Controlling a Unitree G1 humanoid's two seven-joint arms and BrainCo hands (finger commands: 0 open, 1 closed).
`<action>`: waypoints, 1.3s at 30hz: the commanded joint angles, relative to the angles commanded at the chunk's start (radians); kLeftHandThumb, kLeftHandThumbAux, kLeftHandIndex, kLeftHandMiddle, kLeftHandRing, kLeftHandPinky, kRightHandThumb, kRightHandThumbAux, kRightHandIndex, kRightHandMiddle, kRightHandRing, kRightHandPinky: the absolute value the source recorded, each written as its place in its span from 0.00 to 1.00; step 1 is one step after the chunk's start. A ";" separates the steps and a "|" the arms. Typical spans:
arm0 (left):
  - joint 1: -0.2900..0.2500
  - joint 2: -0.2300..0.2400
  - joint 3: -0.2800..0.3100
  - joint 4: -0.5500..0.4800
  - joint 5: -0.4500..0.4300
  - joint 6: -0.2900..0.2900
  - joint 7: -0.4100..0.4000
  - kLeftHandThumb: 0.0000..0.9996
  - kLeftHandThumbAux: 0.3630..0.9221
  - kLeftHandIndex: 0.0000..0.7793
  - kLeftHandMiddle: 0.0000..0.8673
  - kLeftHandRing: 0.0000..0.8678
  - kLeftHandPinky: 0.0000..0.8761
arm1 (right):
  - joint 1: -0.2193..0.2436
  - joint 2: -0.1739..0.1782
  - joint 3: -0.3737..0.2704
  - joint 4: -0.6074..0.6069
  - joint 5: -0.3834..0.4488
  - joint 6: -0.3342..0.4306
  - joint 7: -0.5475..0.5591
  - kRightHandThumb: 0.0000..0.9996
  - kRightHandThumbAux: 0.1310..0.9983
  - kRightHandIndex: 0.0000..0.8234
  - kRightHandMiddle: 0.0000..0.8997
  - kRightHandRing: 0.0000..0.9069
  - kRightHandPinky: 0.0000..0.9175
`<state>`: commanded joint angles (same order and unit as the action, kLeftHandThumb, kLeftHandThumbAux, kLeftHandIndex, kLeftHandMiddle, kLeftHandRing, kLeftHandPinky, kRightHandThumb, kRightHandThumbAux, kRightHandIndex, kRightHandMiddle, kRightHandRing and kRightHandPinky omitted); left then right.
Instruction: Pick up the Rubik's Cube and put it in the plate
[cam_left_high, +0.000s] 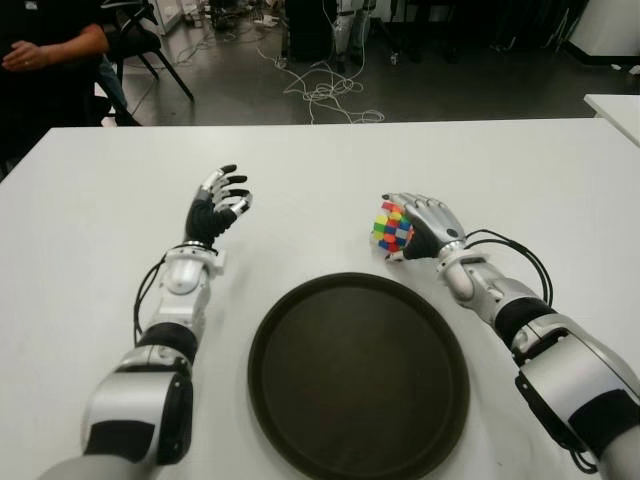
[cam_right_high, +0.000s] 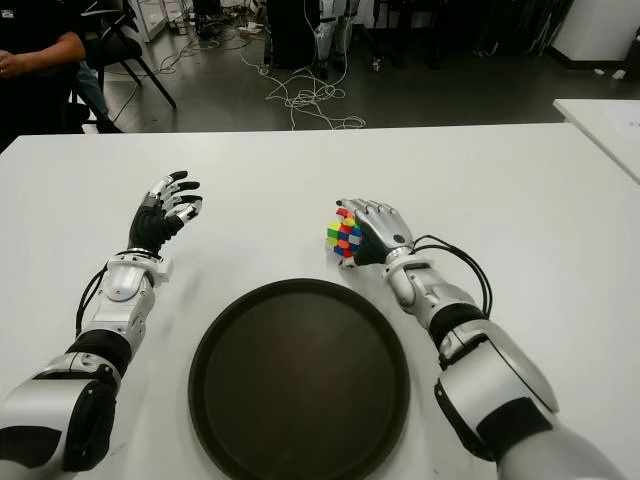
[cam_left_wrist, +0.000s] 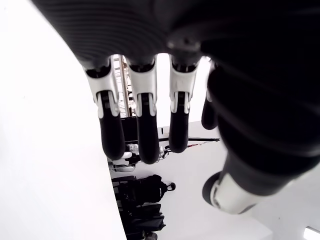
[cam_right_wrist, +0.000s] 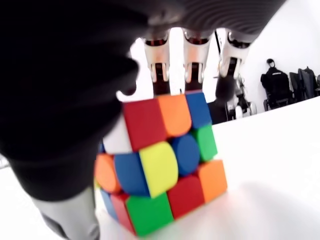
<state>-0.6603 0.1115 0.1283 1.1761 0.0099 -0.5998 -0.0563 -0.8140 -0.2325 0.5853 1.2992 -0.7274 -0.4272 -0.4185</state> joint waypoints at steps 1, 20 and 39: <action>0.000 0.000 0.000 0.000 0.000 -0.001 0.000 0.12 0.76 0.24 0.31 0.33 0.39 | -0.002 -0.002 0.003 0.000 0.000 -0.005 0.018 0.00 0.75 0.03 0.04 0.04 0.02; -0.002 0.001 -0.003 0.004 0.005 0.003 0.003 0.09 0.75 0.23 0.30 0.33 0.40 | -0.014 -0.009 0.002 -0.002 0.016 -0.023 0.184 0.00 0.75 0.00 0.00 0.00 0.00; 0.001 -0.002 0.000 0.001 0.001 -0.006 -0.001 0.07 0.72 0.23 0.29 0.33 0.40 | -0.012 -0.002 0.005 0.005 0.019 -0.002 0.229 0.00 0.74 0.00 0.01 0.00 0.01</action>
<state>-0.6596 0.1095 0.1279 1.1770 0.0113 -0.6063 -0.0575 -0.8259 -0.2347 0.5903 1.3045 -0.7084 -0.4288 -0.1894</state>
